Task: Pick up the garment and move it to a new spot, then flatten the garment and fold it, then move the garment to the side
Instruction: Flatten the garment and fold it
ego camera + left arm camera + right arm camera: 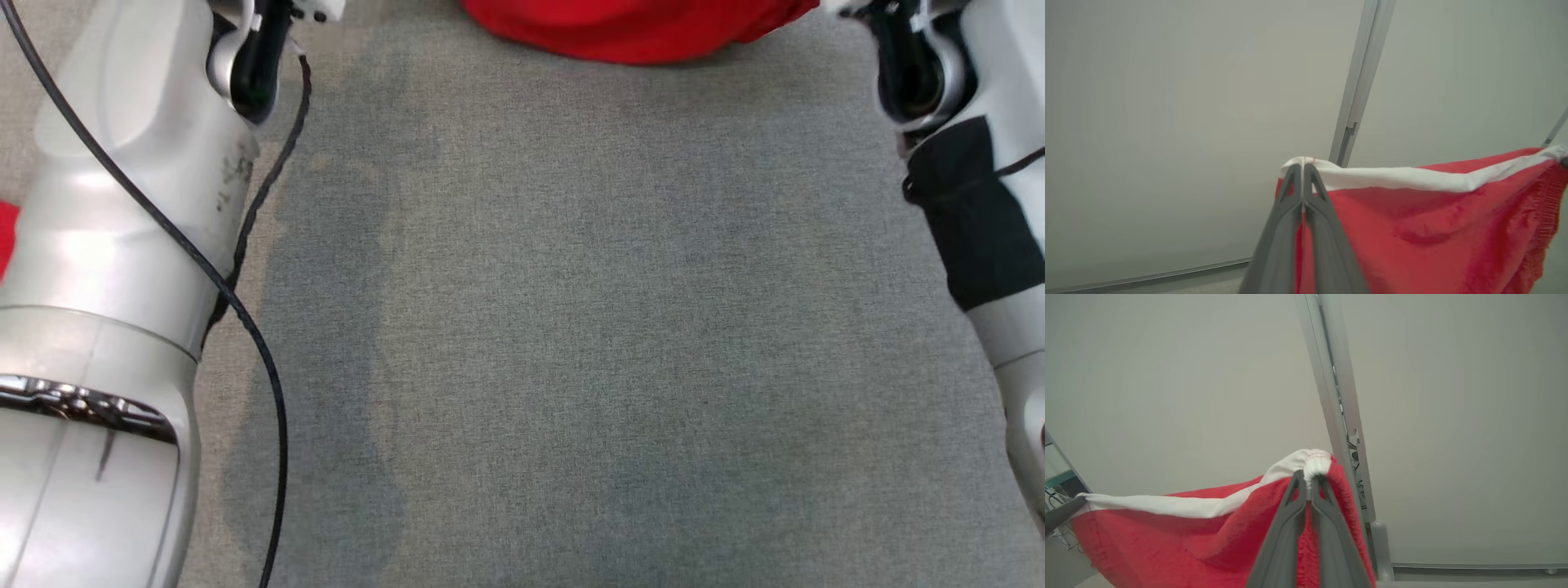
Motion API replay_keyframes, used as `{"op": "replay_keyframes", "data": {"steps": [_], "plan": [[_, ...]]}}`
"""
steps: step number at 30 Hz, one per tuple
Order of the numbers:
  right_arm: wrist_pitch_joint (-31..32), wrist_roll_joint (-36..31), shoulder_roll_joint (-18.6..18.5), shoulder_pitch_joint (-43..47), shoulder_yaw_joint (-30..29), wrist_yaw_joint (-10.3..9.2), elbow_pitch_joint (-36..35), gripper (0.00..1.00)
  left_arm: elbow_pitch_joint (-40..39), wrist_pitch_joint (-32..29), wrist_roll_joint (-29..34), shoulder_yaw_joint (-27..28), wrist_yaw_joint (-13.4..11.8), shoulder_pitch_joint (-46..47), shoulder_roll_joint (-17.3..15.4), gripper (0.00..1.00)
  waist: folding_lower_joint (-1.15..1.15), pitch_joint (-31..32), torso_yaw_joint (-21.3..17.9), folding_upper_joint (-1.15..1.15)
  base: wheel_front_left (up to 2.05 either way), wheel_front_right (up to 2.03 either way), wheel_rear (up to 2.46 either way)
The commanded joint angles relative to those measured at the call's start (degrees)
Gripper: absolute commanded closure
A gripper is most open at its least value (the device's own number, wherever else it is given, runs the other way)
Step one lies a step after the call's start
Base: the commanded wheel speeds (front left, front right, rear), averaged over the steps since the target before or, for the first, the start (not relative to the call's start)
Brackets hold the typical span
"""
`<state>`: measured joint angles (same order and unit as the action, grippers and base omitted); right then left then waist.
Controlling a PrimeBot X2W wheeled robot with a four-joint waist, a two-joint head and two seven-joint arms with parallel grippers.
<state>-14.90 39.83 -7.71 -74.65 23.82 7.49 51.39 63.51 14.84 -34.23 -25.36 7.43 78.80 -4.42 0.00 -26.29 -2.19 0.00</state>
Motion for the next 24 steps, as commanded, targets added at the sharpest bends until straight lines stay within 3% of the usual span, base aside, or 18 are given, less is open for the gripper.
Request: {"op": "replay_keyframes", "data": {"steps": [1, 5, 10, 15, 24], "plan": [[-0.35, 0.26, -0.55, 2.13, 2.27, 0.01, -0.36, 1.0, -0.29, 0.3, -1.11, -0.75, 0.05, -1.95, 0.06, 1.0, 0.0, -0.23, -0.09, 0.0, 0.0, 0.0, 0.0], [-0.35, 1.83, -1.73, 8.81, 6.2, 0.01, -4.75, 1.0, -4.56, 0.42, -2.67, -0.18, 0.06, -8.37, -1.07, 1.0, 0.0, 0.29, -0.27, 0.0, 0.0, 0.0, 0.0], [-0.35, 3.28, -4.17, 22.29, 9.44, 0.01, -13.61, 1.0, -15.39, 0.38, -0.86, 5.56, 0.07, -22.7, -3.29, 1.0, 0.0, 2.55, -0.58, 0.0, 0.0, 0.0, 0.0], [-0.36, 3.05, -6.6, 35.05, 9.63, 0.01, -21.91, 1.0, -27.23, 0.39, 2.78, 10.91, 0.06, -38.07, -3.72, 1.0, 0.0, 5.35, -0.55, 0.0, 0.0, 0.0, 0.0], [-0.36, 0.53, -7.79, 51.8, 7.63, 0.02, -31.12, 1.0, -41.42, 0.36, 6.68, 13.11, 0.07, -57.64, -4.65, 1.0, 0.0, 11.09, -0.35, 0.0, 0.0, 0.0, 0.0]]}}
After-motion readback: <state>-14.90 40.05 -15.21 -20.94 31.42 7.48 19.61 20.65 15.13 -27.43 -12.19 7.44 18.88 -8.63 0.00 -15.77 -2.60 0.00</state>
